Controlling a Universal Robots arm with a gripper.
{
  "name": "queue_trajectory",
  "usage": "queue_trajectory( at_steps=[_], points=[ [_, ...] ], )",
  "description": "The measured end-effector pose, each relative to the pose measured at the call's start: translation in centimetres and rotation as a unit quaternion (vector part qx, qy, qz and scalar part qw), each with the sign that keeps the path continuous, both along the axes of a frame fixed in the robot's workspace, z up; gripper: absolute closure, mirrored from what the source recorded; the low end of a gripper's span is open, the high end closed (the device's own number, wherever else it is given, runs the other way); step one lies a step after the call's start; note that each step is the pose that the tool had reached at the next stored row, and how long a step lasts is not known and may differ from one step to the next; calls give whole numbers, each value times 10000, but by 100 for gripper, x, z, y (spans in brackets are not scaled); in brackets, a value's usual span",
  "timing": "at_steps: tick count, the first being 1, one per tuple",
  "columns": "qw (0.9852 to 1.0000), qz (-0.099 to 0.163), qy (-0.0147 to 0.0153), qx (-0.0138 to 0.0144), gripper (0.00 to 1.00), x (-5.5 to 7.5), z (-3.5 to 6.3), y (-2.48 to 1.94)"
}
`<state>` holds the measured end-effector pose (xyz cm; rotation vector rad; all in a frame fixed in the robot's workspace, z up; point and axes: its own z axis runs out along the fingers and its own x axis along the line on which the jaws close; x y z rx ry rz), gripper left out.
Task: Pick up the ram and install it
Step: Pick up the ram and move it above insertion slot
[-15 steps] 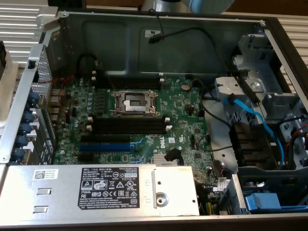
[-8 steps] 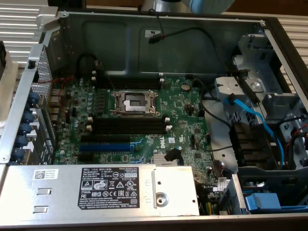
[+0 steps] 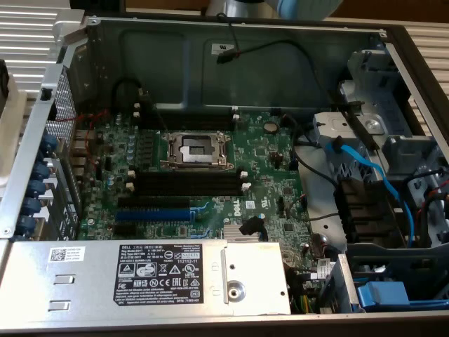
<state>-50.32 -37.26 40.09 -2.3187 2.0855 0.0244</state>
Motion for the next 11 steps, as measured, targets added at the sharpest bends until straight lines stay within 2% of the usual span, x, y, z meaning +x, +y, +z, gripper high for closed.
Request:
queue_trajectory(
  at_steps=[5, 11],
  points=[
    [10000, 1, 0, 1, 90, 0, -7, 0],
    [10000, 0, 27, 0, 90, 0, -38, 0]
  ],
)
